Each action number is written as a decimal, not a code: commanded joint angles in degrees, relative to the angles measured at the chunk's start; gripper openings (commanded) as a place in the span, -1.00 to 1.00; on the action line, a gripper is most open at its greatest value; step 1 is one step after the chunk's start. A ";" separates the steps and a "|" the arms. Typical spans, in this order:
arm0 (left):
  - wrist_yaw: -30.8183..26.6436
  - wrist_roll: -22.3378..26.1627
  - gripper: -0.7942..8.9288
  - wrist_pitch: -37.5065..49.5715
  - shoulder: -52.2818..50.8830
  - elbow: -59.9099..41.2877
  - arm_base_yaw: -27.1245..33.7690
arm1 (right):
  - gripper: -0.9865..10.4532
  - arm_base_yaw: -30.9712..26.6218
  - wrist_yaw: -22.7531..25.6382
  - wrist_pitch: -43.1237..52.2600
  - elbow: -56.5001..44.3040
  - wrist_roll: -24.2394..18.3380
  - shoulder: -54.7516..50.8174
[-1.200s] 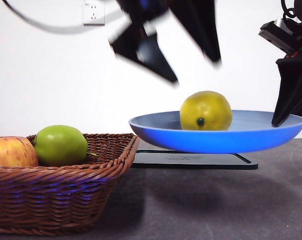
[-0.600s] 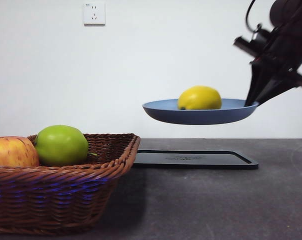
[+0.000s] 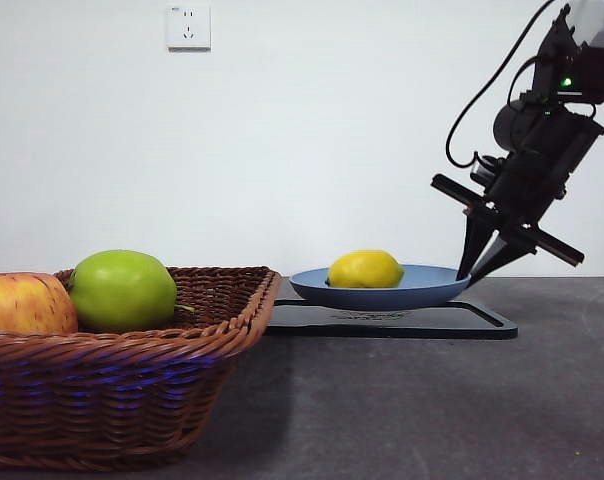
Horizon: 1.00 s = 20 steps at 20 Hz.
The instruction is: Take the lemon from the basket,put the lemon in the plate,hand out the plate
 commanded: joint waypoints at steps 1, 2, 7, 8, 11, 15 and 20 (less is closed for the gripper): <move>-0.11 0.50 -0.06 0.70 0.59 0.92 -0.57 | -0.82 -0.48 -0.63 0.68 1.62 0.81 1.51; -0.13 0.50 -0.06 0.74 0.59 0.92 -0.57 | -0.81 -0.63 -0.50 0.68 1.62 0.57 1.55; -0.13 0.50 -0.06 1.40 0.59 0.92 -0.57 | -0.47 -0.61 6.25 0.66 1.62 -0.98 1.55; -0.13 0.50 -0.06 1.42 0.59 0.92 -0.57 | -0.41 -0.61 6.99 0.70 1.62 -1.29 1.55; -1.11 0.72 -0.06 1.66 0.59 0.92 -0.57 | -0.40 -1.05 6.54 -0.50 1.68 -1.84 0.20; -11.37 4.37 -0.07 4.66 0.90 0.92 -0.55 | -0.41 -1.09 6.40 -4.42 1.68 -6.21 -8.26; -28.59 10.01 -0.21 12.44 3.23 0.92 1.14 | -0.63 2.91 6.47 -9.46 1.68 -11.63 -24.24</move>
